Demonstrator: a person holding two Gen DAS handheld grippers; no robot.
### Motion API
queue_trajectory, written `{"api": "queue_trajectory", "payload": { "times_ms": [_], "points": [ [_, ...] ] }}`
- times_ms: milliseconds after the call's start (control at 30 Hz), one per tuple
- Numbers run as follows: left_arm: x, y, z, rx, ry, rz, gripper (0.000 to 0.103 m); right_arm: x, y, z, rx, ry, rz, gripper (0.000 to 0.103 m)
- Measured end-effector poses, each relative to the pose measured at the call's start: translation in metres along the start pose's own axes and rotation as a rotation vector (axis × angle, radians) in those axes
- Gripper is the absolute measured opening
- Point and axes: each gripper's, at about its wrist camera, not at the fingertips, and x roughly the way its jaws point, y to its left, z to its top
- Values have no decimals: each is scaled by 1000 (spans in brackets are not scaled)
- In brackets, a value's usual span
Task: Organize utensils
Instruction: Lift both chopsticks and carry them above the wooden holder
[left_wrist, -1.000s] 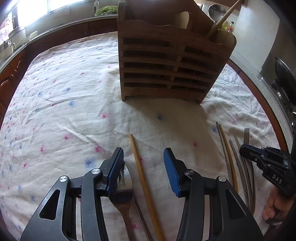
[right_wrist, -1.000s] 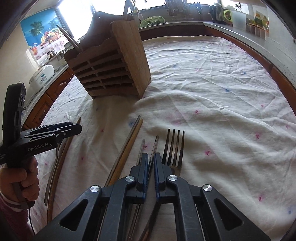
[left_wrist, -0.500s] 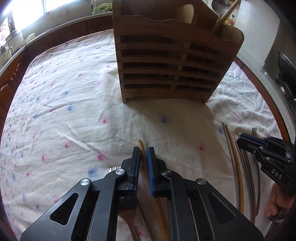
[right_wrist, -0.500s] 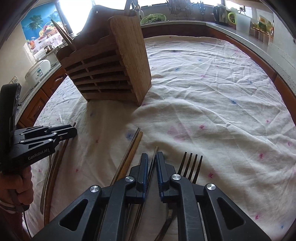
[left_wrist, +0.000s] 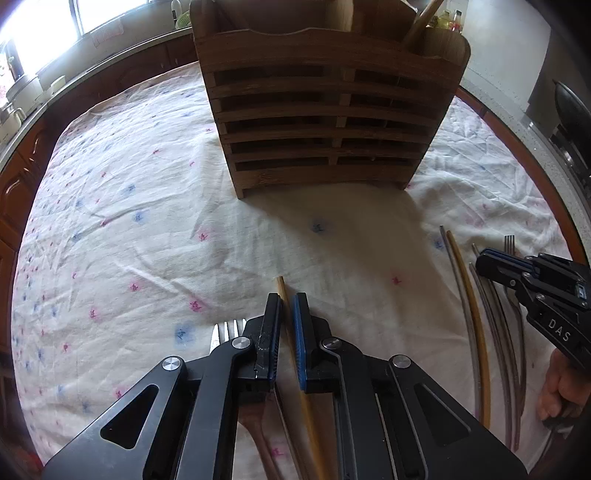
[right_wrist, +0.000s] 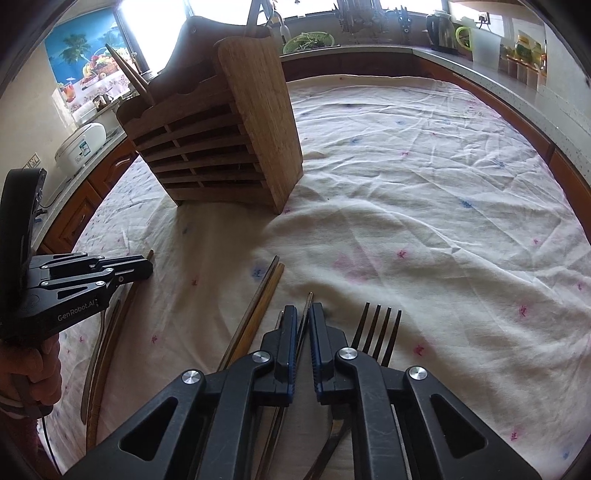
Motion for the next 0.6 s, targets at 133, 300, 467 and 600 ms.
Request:
{"api": "queue_trajectory", "payload": {
  "times_ms": [133, 300, 467, 600],
  "points": [
    [-30, -4, -7, -21, -71, -34, 4, -12, -1, 0, 24, -24, 43, 4],
    [-75, -3, -14, -56, -164, -110, 4, -40, 2, 0, 51, -78, 106, 4],
    [-115, -1, -21, -85, -249, -161, 4, -67, 8, 1, 54, -128, 144, 4],
    [-140, 0, -25, -99, -295, -191, 4, -92, 12, 0, 50, -187, 171, 4]
  ]
}}
